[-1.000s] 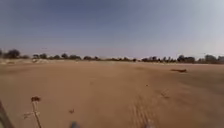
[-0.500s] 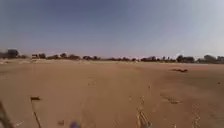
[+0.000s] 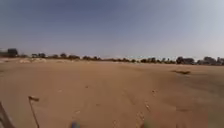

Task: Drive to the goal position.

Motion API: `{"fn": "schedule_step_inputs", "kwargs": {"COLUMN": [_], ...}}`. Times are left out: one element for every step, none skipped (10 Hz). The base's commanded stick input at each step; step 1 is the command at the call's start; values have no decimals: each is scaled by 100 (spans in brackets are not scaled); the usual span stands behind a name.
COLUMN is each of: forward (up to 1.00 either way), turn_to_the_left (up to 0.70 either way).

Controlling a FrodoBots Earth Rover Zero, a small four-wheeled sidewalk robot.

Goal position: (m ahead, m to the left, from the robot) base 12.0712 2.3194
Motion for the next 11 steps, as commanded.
{"fn": "schedule_step_inputs", "kwargs": {"forward": [50, 50, 50, 50, 50, 50, 50, 50, 50, 50, 50], "turn_to_the_left": [0, 0, 0, 0, 0, 0, 0, 0, 0, 0, 0]}}
